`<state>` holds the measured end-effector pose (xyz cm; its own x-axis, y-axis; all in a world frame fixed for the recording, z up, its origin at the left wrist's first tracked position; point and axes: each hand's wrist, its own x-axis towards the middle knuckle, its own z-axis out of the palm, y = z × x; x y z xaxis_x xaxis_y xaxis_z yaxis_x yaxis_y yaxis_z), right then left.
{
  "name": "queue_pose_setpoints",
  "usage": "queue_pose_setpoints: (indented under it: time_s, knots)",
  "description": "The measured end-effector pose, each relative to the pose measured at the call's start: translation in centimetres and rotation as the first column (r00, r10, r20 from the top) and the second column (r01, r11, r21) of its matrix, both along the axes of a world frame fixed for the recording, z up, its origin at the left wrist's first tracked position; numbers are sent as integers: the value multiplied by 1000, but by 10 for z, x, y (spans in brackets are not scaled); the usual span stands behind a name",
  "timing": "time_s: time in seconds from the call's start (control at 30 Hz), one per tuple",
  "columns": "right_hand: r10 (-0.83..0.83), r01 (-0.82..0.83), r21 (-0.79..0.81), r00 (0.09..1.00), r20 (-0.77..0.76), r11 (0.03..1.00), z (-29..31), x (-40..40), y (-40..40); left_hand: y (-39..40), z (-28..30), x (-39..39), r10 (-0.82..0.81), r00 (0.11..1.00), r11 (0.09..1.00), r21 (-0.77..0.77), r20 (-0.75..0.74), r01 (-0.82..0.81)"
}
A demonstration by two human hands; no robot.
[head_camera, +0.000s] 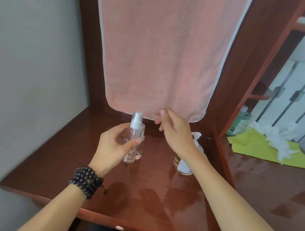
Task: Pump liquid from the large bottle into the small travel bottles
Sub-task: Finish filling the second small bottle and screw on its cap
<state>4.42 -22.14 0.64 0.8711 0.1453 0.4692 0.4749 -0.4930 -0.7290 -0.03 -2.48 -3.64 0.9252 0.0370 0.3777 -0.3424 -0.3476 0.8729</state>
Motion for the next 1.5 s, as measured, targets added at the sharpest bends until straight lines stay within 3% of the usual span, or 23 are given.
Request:
queue_pose_setpoints:
  time_s: [0.2, 0.5, 0.6, 0.8, 1.0, 1.27, 1.33, 1.43, 1.5]
  knots:
    - [74, -94, -128, 986, -149, 987, 12, -20, -46, -60, 6, -4, -181, 979, 977, 96, -89, 189]
    - [88, -102, -100, 988, -129, 990, 19, -29, -92, -85, 2, -4, -274, 950, 935, 188, -152, 300]
    - [102, -111, -52, 983, -154, 992, 32, -31, -108, -74, -12, -2, -228, 950, 952, 157, -215, 264]
    - [25, -75, -103, 909, -416, 992, 1, -36, -105, -60, -11, 6, -170, 962, 973, 115, -215, 198]
    - [-60, -205, -412, 836, -546, 888, -56, -49, -81, -52, -15, 5, -104, 975, 990, 76, -198, 121]
    - [-57, -287, -518, 834, -550, 806, -82, -59, -71, -52, -26, 3, -97, 973, 984, 126, -210, 125]
    - [-52, -274, -488, 831, -554, 829, -67, -59, -74, -55, -26, 2, -108, 973, 982, 133, -206, 137]
    - [-102, -4, -278, 924, -367, 960, -38, -55, -78, -61, -23, 0, -136, 972, 980, 119, -193, 160]
    - [-126, 91, -133, 949, -288, 987, -25, -50, -80, -67, -21, -2, -173, 970, 976, 107, -170, 192]
